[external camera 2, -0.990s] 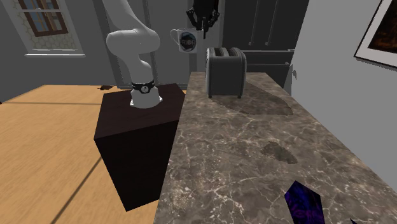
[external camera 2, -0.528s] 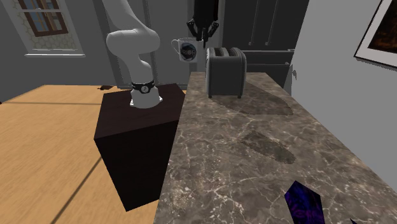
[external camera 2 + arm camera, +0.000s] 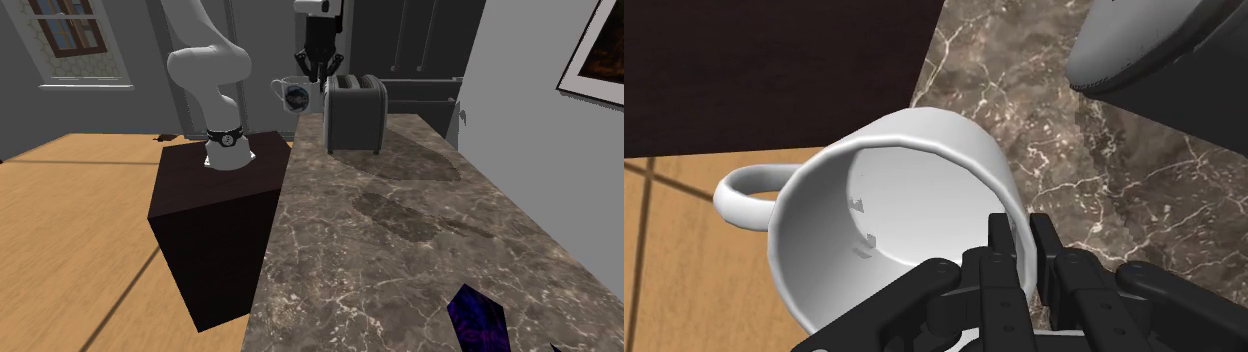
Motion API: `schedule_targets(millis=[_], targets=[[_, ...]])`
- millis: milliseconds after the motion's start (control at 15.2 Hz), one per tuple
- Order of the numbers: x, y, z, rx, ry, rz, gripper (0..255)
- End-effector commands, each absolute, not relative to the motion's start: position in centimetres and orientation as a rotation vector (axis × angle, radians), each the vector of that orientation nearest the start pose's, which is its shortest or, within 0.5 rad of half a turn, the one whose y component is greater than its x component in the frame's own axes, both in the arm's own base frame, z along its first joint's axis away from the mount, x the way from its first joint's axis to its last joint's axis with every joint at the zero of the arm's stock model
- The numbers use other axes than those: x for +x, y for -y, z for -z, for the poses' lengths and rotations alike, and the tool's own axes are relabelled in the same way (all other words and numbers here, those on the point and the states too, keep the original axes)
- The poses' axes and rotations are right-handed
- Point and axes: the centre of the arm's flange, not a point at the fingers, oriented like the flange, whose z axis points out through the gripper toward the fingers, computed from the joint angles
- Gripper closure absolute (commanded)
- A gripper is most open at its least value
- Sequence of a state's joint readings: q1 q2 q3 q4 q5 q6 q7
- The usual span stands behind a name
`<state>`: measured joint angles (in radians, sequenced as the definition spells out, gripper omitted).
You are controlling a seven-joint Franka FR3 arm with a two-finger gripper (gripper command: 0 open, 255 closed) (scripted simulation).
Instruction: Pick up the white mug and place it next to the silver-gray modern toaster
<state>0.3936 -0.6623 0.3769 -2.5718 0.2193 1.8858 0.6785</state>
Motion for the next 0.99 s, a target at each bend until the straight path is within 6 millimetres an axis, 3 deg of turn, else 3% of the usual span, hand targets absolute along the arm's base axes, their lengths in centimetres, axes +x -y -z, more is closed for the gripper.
schedule_targets(millis=[0, 924], targets=[[24.0, -25.9, -44.6, -3.188, -0.1, -0.038, 255], [24.0, -25.9, -37.2, -3.188, -0.1, -0.038, 255]])
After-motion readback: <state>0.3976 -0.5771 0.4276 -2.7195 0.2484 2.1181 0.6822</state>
